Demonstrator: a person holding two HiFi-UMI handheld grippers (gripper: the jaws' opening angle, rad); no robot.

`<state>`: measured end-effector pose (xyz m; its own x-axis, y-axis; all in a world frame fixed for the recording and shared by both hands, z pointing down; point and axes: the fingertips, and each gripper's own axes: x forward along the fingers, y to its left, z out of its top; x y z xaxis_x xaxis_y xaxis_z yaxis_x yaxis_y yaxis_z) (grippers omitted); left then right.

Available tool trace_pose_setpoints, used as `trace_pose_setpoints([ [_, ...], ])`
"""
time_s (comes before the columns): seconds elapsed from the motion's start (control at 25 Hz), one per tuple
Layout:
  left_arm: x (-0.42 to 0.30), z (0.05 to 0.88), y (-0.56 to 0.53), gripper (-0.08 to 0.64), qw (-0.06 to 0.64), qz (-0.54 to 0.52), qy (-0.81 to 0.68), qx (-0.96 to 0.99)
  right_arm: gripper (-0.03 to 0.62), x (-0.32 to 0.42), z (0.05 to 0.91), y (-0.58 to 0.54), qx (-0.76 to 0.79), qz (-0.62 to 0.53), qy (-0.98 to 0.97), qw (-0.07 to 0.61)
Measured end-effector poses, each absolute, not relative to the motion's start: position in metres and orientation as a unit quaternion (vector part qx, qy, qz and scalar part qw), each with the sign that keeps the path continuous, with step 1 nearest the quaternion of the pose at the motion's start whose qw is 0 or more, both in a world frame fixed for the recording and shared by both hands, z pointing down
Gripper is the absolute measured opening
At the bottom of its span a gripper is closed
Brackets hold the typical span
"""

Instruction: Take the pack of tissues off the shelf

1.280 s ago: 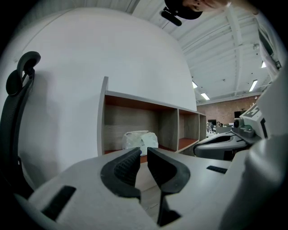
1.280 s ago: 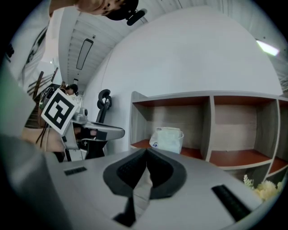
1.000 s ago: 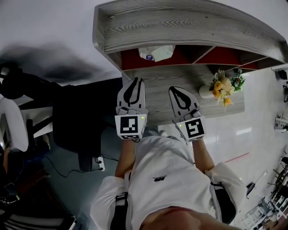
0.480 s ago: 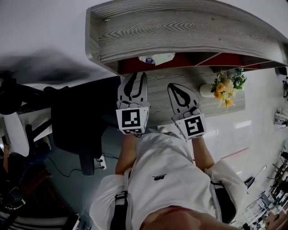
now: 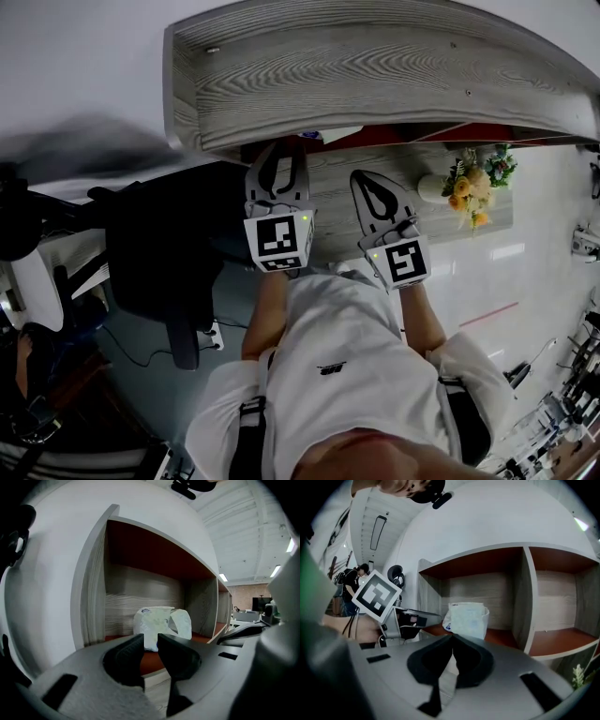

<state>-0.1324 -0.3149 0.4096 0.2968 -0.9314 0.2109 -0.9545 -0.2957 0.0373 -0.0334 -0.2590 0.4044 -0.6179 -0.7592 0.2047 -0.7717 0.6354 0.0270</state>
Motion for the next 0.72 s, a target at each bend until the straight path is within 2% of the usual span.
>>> trace_pose_setpoints([
  [0.72, -0.139, 0.422, -0.341, 0.095, 0.092, 0.106, -0.619, 0.773, 0.026, -0.031, 0.411, -0.27, 0.424, 0.043, -0.899, 0.1],
])
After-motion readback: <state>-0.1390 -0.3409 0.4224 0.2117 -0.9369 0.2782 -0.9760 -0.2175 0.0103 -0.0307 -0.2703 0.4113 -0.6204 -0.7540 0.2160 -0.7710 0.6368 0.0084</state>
